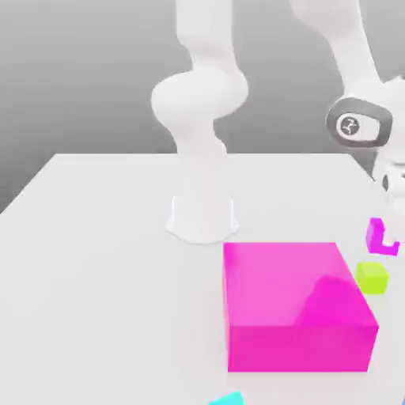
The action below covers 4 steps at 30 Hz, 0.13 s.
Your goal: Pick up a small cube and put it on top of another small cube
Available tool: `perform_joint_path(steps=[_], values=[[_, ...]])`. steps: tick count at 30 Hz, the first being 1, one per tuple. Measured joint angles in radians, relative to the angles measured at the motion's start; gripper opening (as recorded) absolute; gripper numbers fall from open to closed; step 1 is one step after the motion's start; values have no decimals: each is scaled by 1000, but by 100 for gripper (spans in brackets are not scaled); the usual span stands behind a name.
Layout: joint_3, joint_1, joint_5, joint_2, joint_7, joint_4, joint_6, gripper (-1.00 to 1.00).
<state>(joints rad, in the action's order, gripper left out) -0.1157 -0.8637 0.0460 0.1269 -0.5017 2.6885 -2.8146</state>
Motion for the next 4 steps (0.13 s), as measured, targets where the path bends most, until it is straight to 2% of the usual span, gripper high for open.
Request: perform_joint_path(steps=[1,4], values=[[7,-5,10,27,-8,-1,-26,100],[7,-5,10,27,-8,-1,-26,100]])
